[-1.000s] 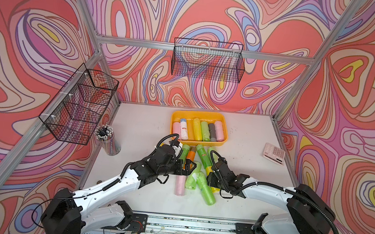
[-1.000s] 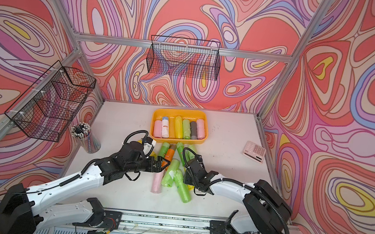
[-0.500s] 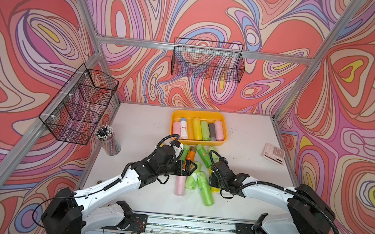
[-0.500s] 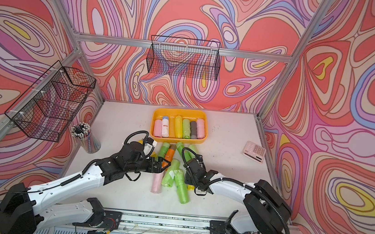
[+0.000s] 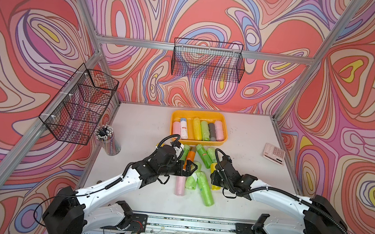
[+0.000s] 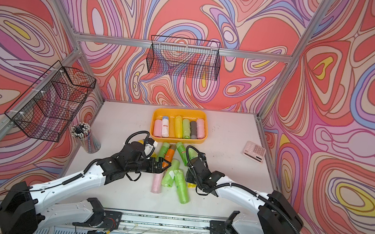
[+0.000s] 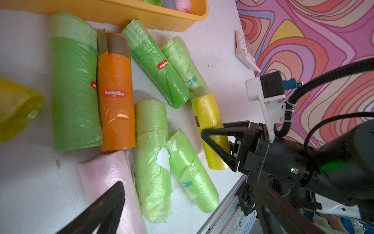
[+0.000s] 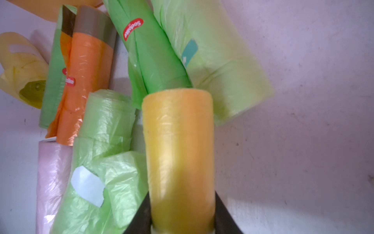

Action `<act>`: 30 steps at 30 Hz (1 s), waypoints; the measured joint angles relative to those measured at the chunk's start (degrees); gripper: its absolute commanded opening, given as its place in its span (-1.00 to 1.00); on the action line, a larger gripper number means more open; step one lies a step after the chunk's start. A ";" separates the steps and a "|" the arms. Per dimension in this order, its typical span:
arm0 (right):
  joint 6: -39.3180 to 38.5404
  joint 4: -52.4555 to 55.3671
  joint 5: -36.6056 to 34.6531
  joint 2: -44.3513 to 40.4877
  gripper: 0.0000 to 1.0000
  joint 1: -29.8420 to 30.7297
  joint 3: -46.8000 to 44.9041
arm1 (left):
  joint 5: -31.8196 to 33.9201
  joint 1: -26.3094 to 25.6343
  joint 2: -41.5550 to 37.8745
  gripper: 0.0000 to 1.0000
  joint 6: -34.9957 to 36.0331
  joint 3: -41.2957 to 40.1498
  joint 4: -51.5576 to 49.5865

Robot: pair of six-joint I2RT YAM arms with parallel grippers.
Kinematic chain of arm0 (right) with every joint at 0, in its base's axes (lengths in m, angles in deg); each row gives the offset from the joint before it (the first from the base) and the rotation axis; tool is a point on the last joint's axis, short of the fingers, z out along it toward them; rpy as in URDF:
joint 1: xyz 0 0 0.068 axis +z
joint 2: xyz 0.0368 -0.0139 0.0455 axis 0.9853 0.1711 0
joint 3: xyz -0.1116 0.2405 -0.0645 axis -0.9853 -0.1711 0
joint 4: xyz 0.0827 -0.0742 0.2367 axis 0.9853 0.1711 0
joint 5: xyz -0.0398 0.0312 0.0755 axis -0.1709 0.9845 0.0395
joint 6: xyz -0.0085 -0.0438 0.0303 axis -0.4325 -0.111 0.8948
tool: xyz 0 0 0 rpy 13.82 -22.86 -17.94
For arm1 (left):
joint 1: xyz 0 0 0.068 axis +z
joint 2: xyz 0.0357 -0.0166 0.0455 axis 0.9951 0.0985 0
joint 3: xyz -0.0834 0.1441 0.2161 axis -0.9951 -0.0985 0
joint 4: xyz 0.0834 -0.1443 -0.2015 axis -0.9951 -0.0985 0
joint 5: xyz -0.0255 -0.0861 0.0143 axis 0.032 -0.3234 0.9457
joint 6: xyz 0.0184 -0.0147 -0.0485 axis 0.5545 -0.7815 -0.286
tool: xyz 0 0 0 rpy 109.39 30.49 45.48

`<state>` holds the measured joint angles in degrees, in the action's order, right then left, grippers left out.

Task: Put the roll of trash bags into the storage box
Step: Pick up the roll of trash bags from the center of the board.

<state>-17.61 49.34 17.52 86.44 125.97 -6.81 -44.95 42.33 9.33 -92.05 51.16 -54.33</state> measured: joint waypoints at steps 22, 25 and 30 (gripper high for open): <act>1.36 1.55 1.22 -0.92 -0.34 0.00 8.04 | 6.27 0.00 -8.35 1.00 -2.91 -3.21 -4.96; 0.68 2.60 1.20 -0.02 -0.35 0.00 11.02 | 7.82 0.00 -9.68 1.00 -3.06 -1.66 -7.45; -1.55 4.24 0.35 3.61 -0.45 0.00 17.86 | 10.25 0.00 -11.91 1.00 -3.17 0.28 -9.42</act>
<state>-19.16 53.58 17.87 90.04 125.97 11.05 -34.69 42.33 -2.58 -95.21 51.45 -63.75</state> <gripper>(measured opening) 0.334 0.999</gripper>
